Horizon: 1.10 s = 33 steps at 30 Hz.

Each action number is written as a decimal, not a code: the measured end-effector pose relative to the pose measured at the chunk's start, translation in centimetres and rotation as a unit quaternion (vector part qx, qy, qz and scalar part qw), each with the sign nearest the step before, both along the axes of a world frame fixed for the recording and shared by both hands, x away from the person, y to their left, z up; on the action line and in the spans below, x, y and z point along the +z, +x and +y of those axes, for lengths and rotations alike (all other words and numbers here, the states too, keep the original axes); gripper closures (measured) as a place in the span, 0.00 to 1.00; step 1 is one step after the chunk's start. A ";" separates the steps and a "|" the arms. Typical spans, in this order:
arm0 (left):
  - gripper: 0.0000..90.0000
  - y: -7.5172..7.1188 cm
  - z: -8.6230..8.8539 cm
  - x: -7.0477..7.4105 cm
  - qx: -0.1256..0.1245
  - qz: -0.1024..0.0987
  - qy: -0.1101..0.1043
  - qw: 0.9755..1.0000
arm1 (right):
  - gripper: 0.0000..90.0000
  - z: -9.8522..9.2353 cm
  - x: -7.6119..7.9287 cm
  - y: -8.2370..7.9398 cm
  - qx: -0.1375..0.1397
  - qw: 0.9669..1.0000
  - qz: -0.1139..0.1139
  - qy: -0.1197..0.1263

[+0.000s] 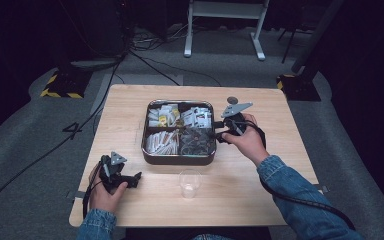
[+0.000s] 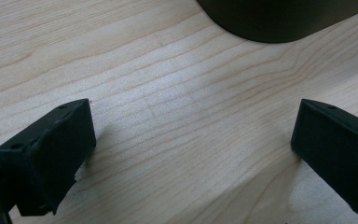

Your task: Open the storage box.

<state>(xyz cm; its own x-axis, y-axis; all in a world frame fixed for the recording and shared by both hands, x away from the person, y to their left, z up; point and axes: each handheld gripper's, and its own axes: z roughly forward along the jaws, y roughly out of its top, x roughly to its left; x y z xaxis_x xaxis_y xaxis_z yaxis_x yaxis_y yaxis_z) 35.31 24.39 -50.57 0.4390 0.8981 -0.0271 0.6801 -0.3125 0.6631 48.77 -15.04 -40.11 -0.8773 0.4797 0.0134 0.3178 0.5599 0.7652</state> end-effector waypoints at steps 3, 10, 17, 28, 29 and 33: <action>0.00 0.0 0.0 0.0 0.000 -0.001 0.000 1.000 | 0.51 0.7 0.2 0.5 0.003 1.000 -0.003 0.000; 0.00 0.1 0.1 0.0 -0.004 -0.001 0.003 1.000 | 0.49 2.7 -0.1 1.4 0.008 1.000 -0.003 0.001; 0.00 0.1 0.1 0.0 -0.005 -0.001 0.003 1.000 | 0.45 4.9 -0.8 2.4 0.009 1.000 -0.002 0.002; 0.00 0.1 0.1 0.0 -0.005 -0.001 0.002 1.000 | 0.44 8.0 -2.7 4.1 0.017 1.000 0.009 -0.011; 0.00 0.1 0.1 0.0 -0.005 -0.001 0.002 1.000 | 0.45 8.2 -2.9 4.1 0.016 1.000 0.011 -0.009; 0.00 0.1 0.1 0.0 -0.005 -0.001 0.002 1.000 | 0.47 8.8 -3.2 4.3 0.020 1.000 0.012 -0.009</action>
<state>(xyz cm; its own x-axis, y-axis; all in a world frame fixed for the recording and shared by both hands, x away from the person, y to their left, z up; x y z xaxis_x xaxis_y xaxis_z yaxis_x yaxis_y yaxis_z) 35.45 24.46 -50.53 0.4478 0.8938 -0.0227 0.6757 -0.3217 0.6633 53.09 -6.22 -43.31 -0.8949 0.4454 0.0272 0.3140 0.5854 0.7475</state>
